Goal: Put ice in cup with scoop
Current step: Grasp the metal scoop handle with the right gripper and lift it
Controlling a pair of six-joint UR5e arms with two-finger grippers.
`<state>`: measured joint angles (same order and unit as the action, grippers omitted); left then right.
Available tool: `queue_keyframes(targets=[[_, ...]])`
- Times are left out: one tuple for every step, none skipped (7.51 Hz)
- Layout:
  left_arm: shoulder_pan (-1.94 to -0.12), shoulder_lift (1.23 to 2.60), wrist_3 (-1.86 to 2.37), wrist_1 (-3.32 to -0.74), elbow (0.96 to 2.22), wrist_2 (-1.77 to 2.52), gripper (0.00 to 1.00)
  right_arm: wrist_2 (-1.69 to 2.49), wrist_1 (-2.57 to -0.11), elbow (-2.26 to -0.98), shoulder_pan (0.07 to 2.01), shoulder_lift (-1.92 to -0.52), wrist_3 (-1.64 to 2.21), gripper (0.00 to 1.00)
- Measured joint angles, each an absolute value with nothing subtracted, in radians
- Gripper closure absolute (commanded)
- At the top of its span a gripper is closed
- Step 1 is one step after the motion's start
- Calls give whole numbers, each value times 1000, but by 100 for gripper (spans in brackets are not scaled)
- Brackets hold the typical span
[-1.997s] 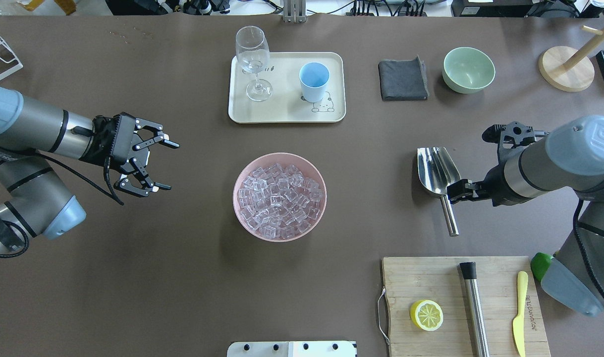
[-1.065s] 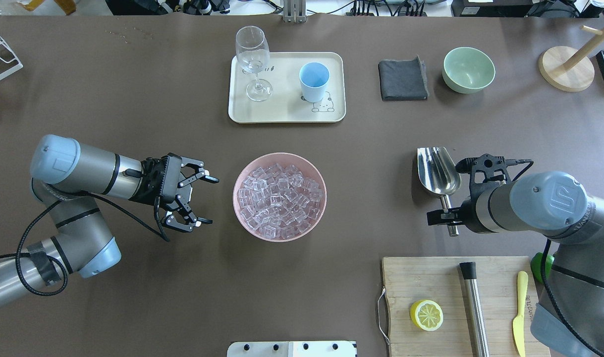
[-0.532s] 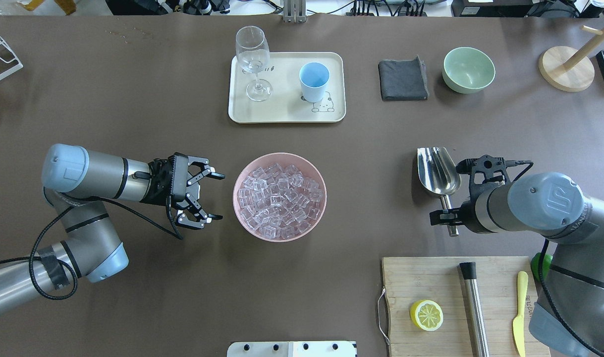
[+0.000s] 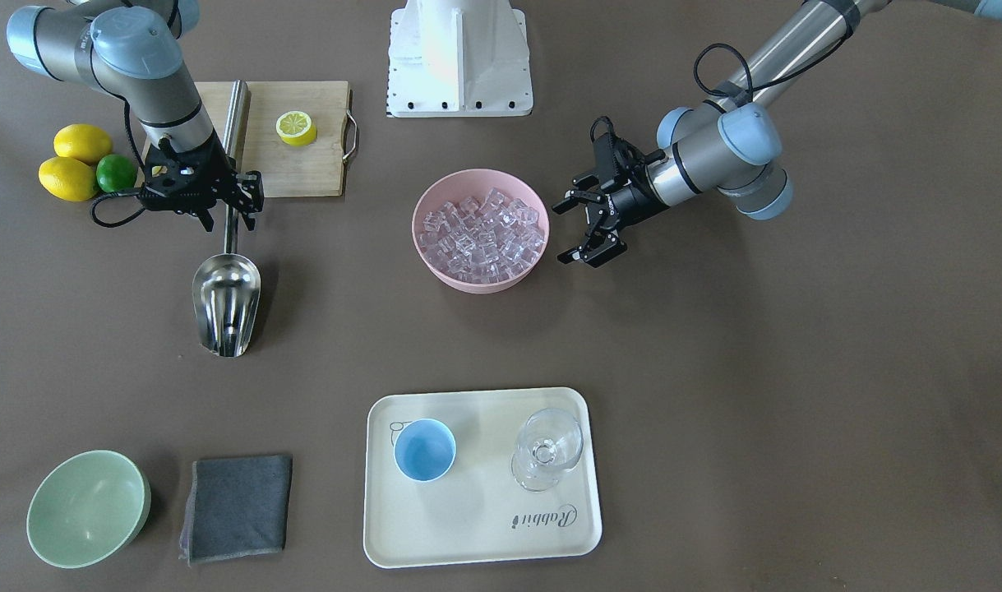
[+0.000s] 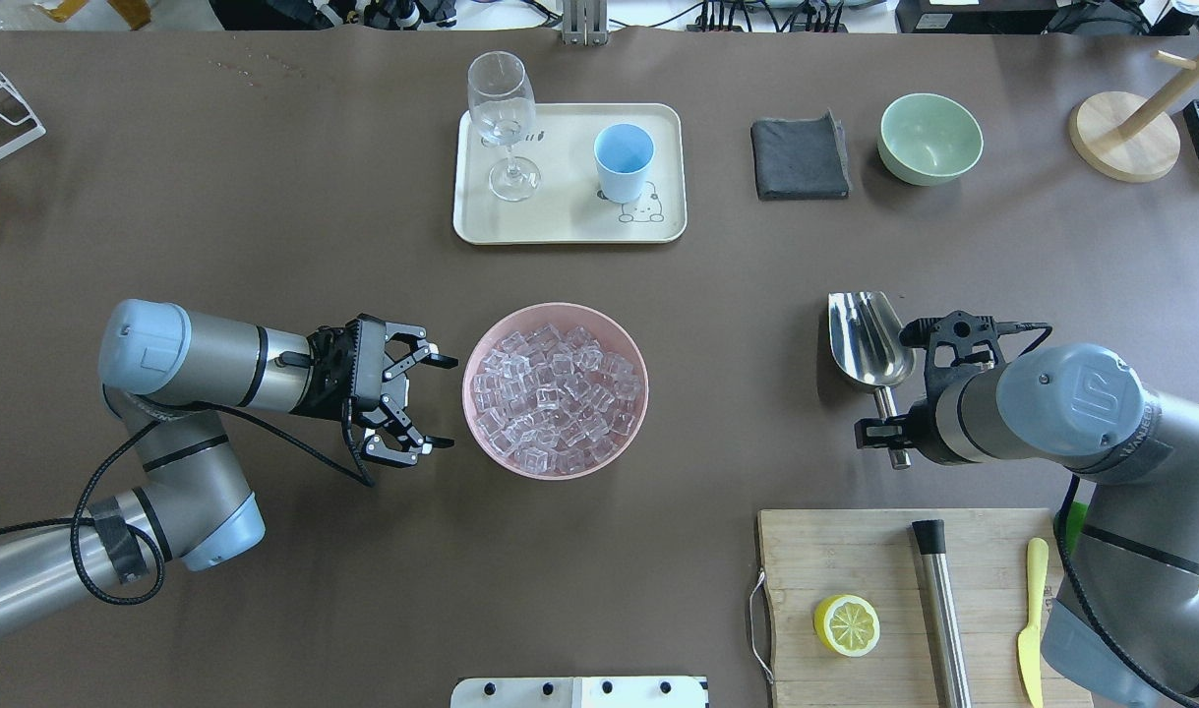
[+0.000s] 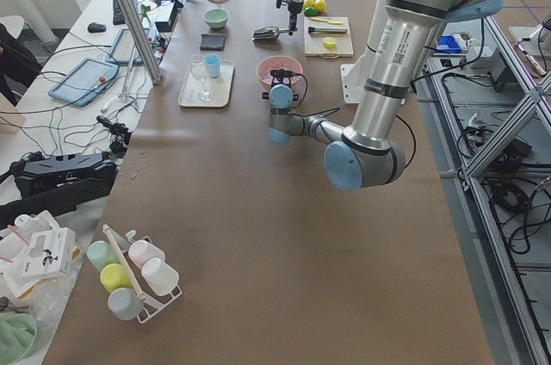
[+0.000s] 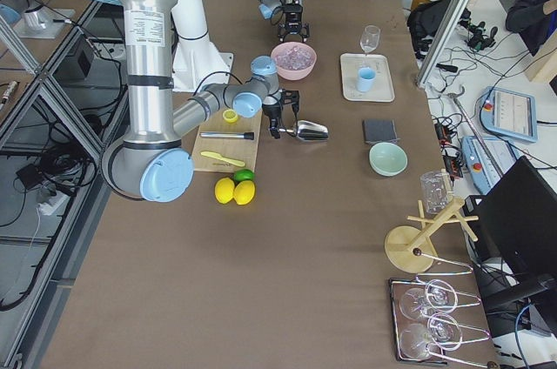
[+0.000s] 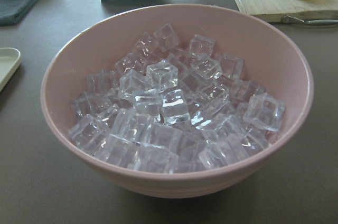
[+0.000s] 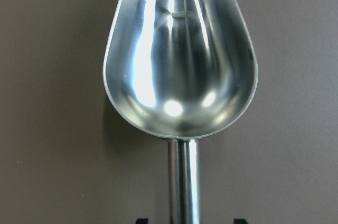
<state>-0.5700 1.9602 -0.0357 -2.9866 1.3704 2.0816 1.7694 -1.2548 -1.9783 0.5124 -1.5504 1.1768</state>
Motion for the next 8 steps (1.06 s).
queue_keyframes(targets=[[-570,1962,-12,-2994,1368,2081,2,1770,-1255,-1978,512,-1547,1179,44],[-569,1965,3,-2999,1365,2080,2,1770,-1255,-1978,511,-1546,1183,46],[-569,1971,9,-3003,1358,2075,2,1770,-1255,-1979,510,-1545,1187,47],[-568,1979,11,-3009,1346,2070,2,1770,-1255,-1979,510,-1545,1189,51],[-567,1987,12,-3013,1336,2063,2,1770,-1255,-1979,509,-1545,1190,57],[-567,1990,13,-3019,1331,2060,2,1770,-1255,-1978,509,-1545,1190,69],[-566,1991,13,-3023,1330,2059,2,1770,-1255,-1978,509,-1546,1190,84],[-566,1990,14,-3029,1330,2061,2,1770,-1255,-1977,509,-1546,1190,100]])
